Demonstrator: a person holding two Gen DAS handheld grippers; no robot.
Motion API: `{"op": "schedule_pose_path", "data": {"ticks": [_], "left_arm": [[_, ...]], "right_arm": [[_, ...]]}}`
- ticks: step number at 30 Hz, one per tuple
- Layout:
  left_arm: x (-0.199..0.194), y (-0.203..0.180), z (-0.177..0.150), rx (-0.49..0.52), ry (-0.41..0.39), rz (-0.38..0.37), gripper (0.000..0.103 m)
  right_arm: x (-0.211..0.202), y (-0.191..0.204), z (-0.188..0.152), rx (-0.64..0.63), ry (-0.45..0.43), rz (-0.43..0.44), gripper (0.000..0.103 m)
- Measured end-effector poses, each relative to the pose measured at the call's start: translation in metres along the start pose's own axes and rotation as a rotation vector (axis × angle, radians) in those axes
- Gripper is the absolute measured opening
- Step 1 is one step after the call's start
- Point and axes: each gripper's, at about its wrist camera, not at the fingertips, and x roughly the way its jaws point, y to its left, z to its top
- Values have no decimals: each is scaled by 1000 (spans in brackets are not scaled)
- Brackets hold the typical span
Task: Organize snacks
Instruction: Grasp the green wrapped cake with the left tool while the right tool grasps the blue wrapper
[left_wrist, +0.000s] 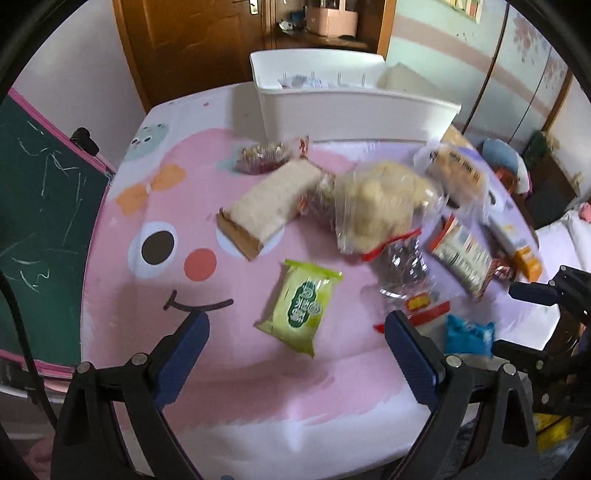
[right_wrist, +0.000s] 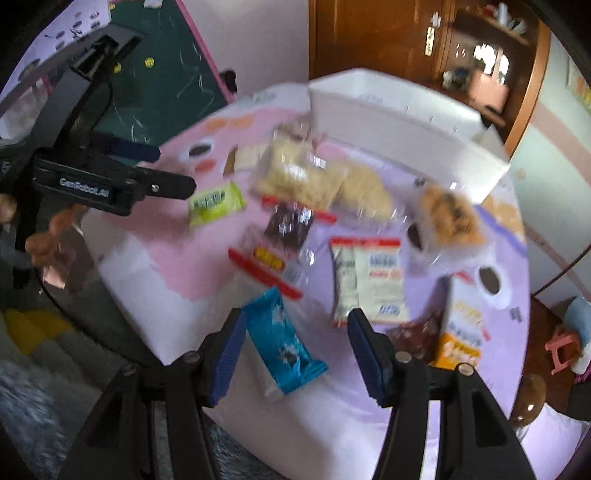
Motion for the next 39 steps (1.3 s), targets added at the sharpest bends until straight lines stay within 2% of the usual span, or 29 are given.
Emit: {"op": "schedule_pose_path", "data": {"ticks": [5,11,14,16,20,23,25,30,32,34,39], "left_arm": [[18,6,-4,-8,40,5,95],[34,9,-1,-22,76,-14,95],[40,9,2,-32,87,-26,95],[44,8,4,-33,92,-29,95],[49,6,6,-30,101,-33,93],[56,7,8,-37,117,-37,84],[62,9,8,-54,135,-47,71],[66,13,12,-75,135,-60,64],[66,11,13,-62,129,-41,55],[66,8,14,-44,122,-27,38],[64,7,12,-62,115,-42,36]], "right_arm": [[18,-3,-3,19,60,62,57],[30,5,-7,-29,97,61,56],[38,8,-6,-42,112,37,46],[39,8,-3,-40,112,22,34],[40,-5,2,58,106,14,32],[39,-12,3,114,98,9,32],[39,-15,3,140,98,9,32],[39,-18,2,164,92,4,32],[38,-17,1,169,91,5,32],[38,-18,1,175,90,7,32],[36,-18,0,181,89,5,32]]}}
